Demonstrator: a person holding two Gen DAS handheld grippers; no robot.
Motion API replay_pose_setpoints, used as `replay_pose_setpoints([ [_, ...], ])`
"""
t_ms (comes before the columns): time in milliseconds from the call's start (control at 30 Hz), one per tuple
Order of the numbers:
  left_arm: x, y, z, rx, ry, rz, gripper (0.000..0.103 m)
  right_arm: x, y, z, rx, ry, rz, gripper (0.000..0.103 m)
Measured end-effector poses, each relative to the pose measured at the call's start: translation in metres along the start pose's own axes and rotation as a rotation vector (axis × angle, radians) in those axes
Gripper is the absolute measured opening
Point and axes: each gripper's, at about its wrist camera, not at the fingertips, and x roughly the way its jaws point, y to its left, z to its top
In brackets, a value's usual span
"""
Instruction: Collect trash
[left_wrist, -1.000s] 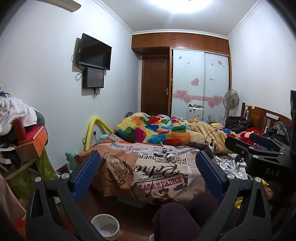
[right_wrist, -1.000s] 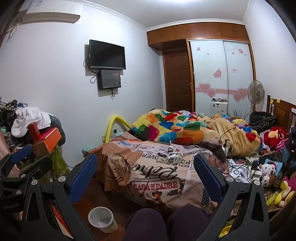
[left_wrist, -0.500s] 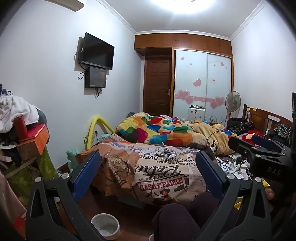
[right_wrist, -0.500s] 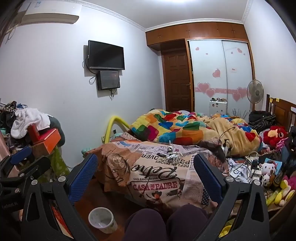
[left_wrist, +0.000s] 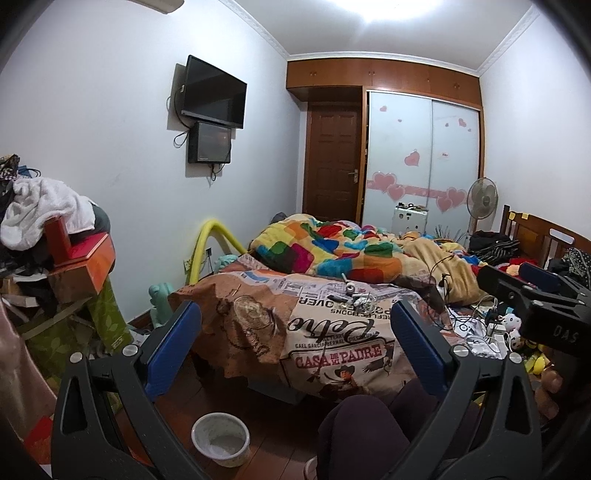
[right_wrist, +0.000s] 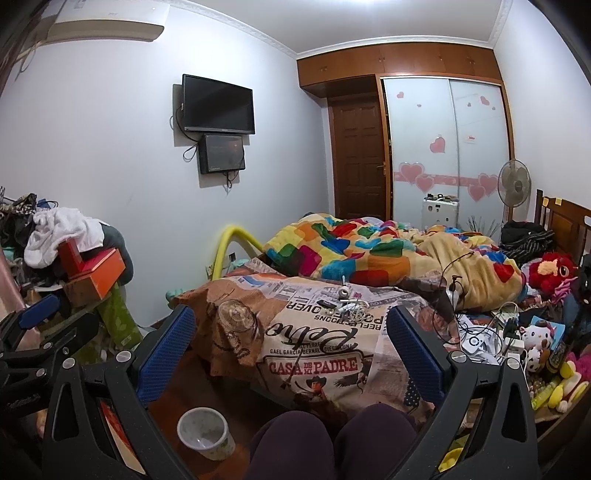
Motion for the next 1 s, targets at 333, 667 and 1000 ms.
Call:
replay_pose_setpoints([
  [333,0.0009,0.0065,-0.0025,-0.018,0.006,0.006,0.103,0.0007,0.0063,-0.0016,-0.011,0.004,0.002,0.103],
  [667,0.0010,0.0062,-0.0075,-0.025,0.004,-0.003,0.103,0.0003,0.0052,-0.0021,-0.010,0.004,0.001,0.103],
  [1000,0.0014,0.0056,-0.0074,-0.027,0.006,-0.004,0.103,0.0000,0.0044,-0.0016,-0.011,0.004,0.001,0.103],
])
